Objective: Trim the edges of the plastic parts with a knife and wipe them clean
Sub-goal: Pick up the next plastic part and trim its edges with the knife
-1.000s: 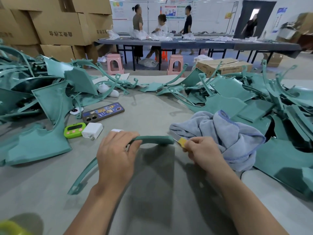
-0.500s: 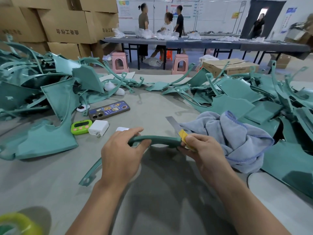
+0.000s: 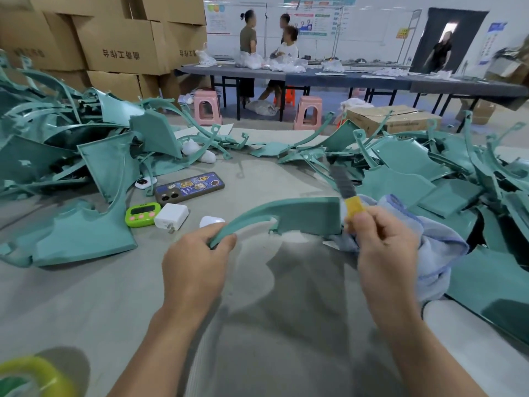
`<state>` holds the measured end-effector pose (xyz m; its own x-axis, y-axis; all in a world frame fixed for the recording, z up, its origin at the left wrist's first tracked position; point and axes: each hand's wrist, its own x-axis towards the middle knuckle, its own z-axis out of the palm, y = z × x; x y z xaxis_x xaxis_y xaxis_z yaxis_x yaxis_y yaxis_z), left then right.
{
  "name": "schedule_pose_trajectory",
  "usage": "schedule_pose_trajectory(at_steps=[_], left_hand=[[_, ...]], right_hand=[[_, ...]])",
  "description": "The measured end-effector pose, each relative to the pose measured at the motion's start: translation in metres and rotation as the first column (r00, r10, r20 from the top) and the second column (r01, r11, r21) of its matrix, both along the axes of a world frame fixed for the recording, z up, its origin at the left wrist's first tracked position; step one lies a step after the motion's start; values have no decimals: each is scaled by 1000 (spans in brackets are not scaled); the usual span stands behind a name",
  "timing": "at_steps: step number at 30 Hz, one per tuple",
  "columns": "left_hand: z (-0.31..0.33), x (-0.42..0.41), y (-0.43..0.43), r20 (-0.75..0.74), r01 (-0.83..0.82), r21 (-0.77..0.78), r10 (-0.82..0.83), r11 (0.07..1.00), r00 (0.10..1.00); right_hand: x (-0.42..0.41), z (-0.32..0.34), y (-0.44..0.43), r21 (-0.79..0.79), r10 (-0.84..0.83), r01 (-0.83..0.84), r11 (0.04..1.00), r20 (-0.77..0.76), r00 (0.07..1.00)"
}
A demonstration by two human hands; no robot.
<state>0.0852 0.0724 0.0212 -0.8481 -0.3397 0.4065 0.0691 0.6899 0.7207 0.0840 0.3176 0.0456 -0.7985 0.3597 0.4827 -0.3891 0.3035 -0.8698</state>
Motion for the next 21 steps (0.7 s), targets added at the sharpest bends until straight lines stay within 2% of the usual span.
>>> schedule_pose_trajectory(at_steps=[2,4,6,8,12,14,16,18,19,21], left_hand=[[-1,2,9,-35,35,31,-34,999,999],[-1,4,18,-53,79,43,-77,996,996],[-2,6,22,-58,107,98,-101,989,993],[-1,6,22,-73,108,154,-98,982,993],[3,7,22,-101,84,220,-63,972,993],[4,6,21,-108,85,241,-61,967,992],[4,4,18,-112,85,272,-56,959,992],[3,1,13,-87,93,303,-70,948,994],[3,-1,9,-69,103,313,-86,944,994],[4,-3,2,-30,140,326,-138,935,990]], right_hand=[[13,-3,-18,229,50,-41,973,-35,998],[20,-8,-39,427,49,-39,903,-12,999],[20,-12,-50,508,15,-29,861,32,999],[15,-10,-49,545,-86,51,837,37,996],[2,0,-17,471,-409,362,804,-2,912],[-7,2,9,447,-533,451,773,71,843],[-11,2,29,385,-566,482,787,139,813],[-11,1,36,265,-498,448,854,166,851],[-11,1,36,169,-408,381,909,180,895],[-13,4,30,-117,-108,132,984,190,976]])
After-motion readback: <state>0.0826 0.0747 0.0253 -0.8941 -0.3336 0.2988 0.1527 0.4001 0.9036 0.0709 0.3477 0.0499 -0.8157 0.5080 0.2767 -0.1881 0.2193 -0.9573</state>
